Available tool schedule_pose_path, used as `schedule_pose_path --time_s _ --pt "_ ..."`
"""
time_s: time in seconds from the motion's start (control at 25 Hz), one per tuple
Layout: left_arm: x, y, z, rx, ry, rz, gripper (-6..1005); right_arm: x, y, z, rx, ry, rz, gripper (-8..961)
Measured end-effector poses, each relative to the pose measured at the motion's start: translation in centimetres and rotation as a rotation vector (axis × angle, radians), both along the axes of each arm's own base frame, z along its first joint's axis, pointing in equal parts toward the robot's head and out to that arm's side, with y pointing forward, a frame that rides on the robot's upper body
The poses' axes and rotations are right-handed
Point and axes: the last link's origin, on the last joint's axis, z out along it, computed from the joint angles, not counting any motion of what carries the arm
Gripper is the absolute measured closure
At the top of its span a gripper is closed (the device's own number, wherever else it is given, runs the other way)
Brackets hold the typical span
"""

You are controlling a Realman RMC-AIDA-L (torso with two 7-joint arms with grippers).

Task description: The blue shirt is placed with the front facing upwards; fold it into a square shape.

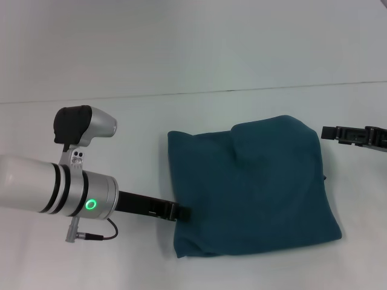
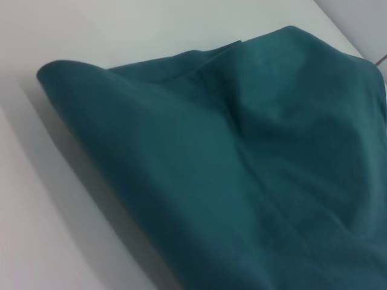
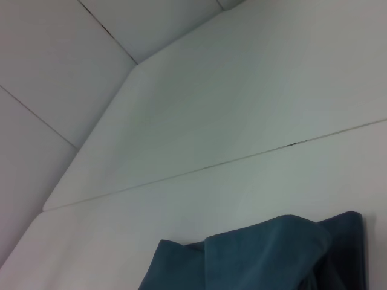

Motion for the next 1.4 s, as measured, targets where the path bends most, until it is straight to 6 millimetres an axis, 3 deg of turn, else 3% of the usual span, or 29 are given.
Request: schedule_pose_path --time_s 0.28,0.48,0.92,1.4 --pt "-0.2 0.4 0.6 0.014 0.004 0.001 933 0.2 -0.2 0.0 0.002 0.000 -0.005 146" --pt "-0.6 0.6 1.3 0.027 0.005 0.003 965 0.3 -0.3 0.0 0.003 -0.001 -0.009 147" --pt "-2.5 1.2 3.8 0.078 0.014 0.044 959 0.3 -0.2 -0.1 0.005 -0.001 -0.011 146" --pt "-4.1 0.8 5.1 0.094 0.036 0.066 953 0.0 0.1 -0.2 0.007 0.002 -0.005 147"
